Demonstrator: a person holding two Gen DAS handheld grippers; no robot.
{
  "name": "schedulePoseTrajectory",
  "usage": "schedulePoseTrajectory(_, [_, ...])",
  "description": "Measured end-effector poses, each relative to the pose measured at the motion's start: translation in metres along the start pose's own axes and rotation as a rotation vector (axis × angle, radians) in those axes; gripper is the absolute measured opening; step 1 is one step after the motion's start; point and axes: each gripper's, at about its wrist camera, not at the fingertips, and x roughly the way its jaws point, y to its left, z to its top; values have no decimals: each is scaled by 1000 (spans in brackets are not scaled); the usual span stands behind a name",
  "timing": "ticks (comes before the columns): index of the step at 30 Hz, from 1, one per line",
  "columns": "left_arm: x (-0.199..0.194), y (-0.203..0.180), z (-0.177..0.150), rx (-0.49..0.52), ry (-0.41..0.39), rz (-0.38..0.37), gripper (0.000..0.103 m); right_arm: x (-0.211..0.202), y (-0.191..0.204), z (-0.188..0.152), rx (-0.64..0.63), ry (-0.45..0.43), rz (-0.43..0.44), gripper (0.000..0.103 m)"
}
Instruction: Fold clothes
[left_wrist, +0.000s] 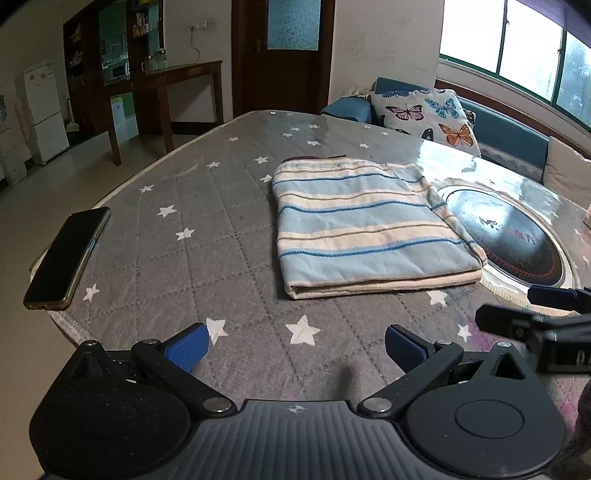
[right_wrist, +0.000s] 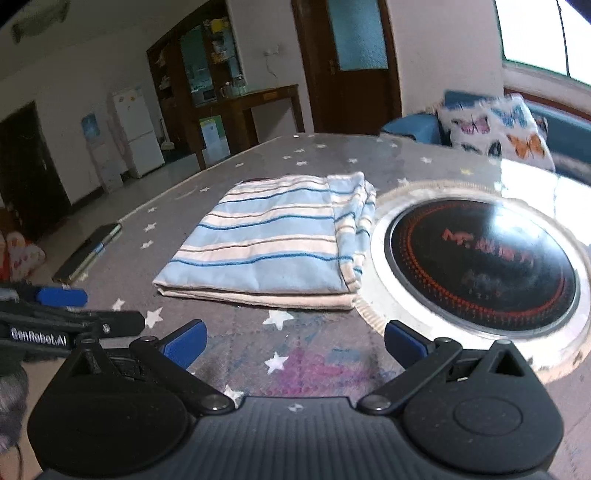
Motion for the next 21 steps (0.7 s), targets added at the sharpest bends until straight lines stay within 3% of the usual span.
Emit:
schedulePoseTrajectory(4, [5, -5, 0, 0, 15, 12, 103, 4, -9, -1, 63, 14, -42, 103])
schedulePoseTrajectory(10, [12, -15, 5, 8, 35, 34, 103, 9, -18, -1, 119, 8, -27, 103])
schedulePoseTrajectory(15, [17, -25, 8, 9, 49, 57, 103, 23, -17, 6, 45, 82, -75, 103])
schedulePoseTrajectory(21, [19, -31, 11, -26, 65, 89, 103, 29, -21, 3, 50, 58, -35, 103])
